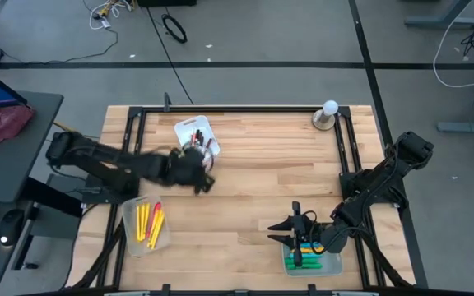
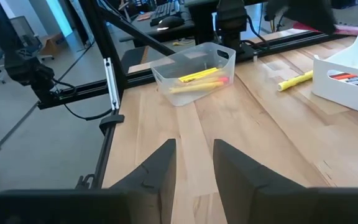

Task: Pick & Place Markers
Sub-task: Put the pink marker pen into the white bin

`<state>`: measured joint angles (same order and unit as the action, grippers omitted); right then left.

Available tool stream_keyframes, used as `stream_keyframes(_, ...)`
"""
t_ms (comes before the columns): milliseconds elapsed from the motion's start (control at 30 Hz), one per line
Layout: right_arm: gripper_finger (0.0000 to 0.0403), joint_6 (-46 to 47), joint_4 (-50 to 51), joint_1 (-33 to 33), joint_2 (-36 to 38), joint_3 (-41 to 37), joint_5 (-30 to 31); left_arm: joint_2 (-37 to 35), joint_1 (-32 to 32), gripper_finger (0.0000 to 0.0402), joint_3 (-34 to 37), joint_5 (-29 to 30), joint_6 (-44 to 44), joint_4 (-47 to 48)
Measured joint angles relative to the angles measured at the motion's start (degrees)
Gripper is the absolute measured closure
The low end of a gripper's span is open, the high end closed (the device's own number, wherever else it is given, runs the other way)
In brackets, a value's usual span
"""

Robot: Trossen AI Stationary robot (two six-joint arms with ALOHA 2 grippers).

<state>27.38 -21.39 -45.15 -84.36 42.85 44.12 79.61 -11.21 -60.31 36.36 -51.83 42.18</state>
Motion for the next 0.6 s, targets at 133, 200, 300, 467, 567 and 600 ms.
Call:
stream_keyframes(133, 0.0295, 0.04, 0.00, 0.00, 0.00, 0.00, 0.00, 0.85, 9.88, 0.0359, -0.01, -8.05, 3.12, 2.55)
stream_keyframes(200, 0.0295, 0.11, 0.00, 0.00, 0.00, 0.00, 0.00, 1.50, 14.30, 0.0359, -0.03, -11.04, 3.09, 6.09)
stream_keyframes(300, 0.0295, 0.44, 0.26, 0.00, 0.00, 0.00, 0.00, 1.84, 19.57, 0.0359, -0.03, -13.12, 3.04, 10.48)
stream_keyframes(467, 0.0295, 0.56, 0.95, 0.02, 0.00, 0.02, 0.01, 2.31, 24.89, 0.0359, -0.03, -16.16, 3.47, 10.85)
stream_keyframes(567, 0.0295, 0.61, 1.42, 0.07, 0.00, 0.02, 0.00, 3.86, 26.80, 0.0359, -0.07, -18.07, 3.81, 7.33)
stream_keyframes(600, 0.0295, 0.62, 1.37, 0.07, 0.00, 0.02, 0.01, 4.60, 27.35, 0.0359, -0.06, -18.43, 4.01, 6.92)
